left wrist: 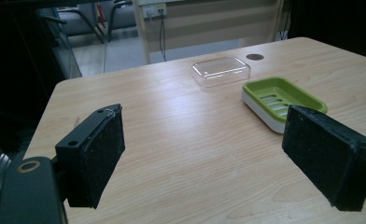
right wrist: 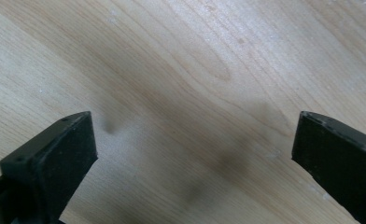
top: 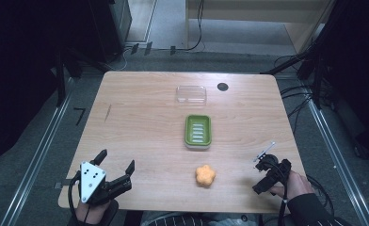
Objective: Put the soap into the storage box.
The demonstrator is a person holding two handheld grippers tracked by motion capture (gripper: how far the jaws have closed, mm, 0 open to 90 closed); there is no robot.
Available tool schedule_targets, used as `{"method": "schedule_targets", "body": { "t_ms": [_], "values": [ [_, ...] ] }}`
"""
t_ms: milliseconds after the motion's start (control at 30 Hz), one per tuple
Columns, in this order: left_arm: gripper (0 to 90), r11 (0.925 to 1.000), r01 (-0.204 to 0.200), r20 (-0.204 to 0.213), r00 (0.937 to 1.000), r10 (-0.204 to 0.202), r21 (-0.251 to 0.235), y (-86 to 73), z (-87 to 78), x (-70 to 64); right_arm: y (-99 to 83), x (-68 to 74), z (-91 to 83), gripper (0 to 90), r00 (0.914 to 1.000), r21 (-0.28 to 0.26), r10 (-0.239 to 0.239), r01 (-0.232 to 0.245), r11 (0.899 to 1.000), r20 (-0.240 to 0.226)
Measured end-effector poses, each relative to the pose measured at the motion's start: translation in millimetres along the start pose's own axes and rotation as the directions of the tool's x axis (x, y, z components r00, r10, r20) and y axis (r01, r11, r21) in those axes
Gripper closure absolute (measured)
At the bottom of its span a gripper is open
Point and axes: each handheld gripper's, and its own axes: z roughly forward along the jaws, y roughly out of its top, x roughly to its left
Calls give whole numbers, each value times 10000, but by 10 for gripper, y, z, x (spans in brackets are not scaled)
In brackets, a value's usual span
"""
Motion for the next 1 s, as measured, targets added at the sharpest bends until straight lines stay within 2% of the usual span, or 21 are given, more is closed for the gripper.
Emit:
{"method": "schedule_targets", "body": {
  "t_ms": [133, 267, 400, 533, 700, 1000],
  "values": [
    [136, 10000, -51, -10, 10000, 51, -1, -2, -8, 1, 0, 9, -12, 0, 10000, -13, -41, 41, 10000, 20],
    [137, 10000, 69, -39, 10000, -69, -52, -5, -19, 12, 22, 28, -12, 0, 9998, -48, -197, 198, 9998, 90],
    [137, 10000, -82, -3, 10000, 82, 9, -2, -9, -4, 42, 80, -12, 0, 9994, -25, -348, 348, 9994, 67],
    [136, 10000, 44, -45, 10000, -44, -24, -4, -13, 5, 87, 140, -29, 0, 9985, -53, -534, 534, 9986, 102],
    [137, 10000, -38, -6, 10000, 38, -15, -1, -6, 0, 129, 204, -52, 0, 9972, -137, -744, 746, 9971, 109],
    [137, 10000, 74, -24, 10000, -74, -51, -8, -16, 16, 221, 337, -68, 0, 9934, -256, -1145, 1147, 9931, 84]
  ]
}}
